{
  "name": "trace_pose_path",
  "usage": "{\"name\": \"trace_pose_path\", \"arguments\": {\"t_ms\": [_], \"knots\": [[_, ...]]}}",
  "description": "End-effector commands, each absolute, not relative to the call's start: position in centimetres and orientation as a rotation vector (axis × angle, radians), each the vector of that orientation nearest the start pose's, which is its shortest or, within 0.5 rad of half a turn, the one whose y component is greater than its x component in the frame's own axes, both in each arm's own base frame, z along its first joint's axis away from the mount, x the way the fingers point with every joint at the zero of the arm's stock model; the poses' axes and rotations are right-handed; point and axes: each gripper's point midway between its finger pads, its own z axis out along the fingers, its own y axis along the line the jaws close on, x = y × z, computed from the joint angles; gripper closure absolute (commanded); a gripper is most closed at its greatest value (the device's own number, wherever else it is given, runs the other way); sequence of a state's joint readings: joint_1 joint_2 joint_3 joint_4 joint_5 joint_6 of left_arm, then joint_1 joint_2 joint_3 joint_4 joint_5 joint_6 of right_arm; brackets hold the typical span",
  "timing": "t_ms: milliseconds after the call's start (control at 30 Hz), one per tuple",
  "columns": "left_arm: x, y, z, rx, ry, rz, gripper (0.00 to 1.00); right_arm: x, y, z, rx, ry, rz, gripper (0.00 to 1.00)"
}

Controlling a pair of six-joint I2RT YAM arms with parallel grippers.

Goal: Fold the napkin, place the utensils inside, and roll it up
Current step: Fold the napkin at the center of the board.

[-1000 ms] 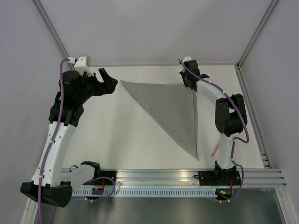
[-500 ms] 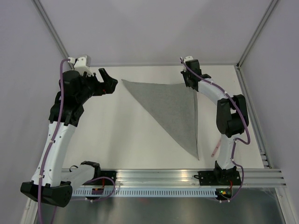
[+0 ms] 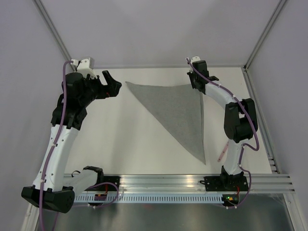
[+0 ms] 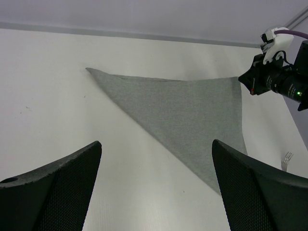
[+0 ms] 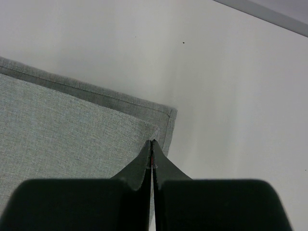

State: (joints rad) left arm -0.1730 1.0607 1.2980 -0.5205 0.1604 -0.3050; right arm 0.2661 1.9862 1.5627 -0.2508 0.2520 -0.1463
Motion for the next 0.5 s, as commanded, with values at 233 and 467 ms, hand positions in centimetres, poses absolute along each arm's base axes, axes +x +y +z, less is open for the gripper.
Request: {"name": "trace_pose_path", "arguments": {"t_ms": [233,467], "knots": [[33.0,-10.0,35.3,0.0,1.868,-0.49,0.0,53.4,7.5,15.4,-0.25,2.146,-0.23,1.0],[33.0,-10.1,35.4,0.003,1.865,-0.495,0.0,53.4,7.0,14.5,-0.245,2.168,-0.231,1.0]]}}
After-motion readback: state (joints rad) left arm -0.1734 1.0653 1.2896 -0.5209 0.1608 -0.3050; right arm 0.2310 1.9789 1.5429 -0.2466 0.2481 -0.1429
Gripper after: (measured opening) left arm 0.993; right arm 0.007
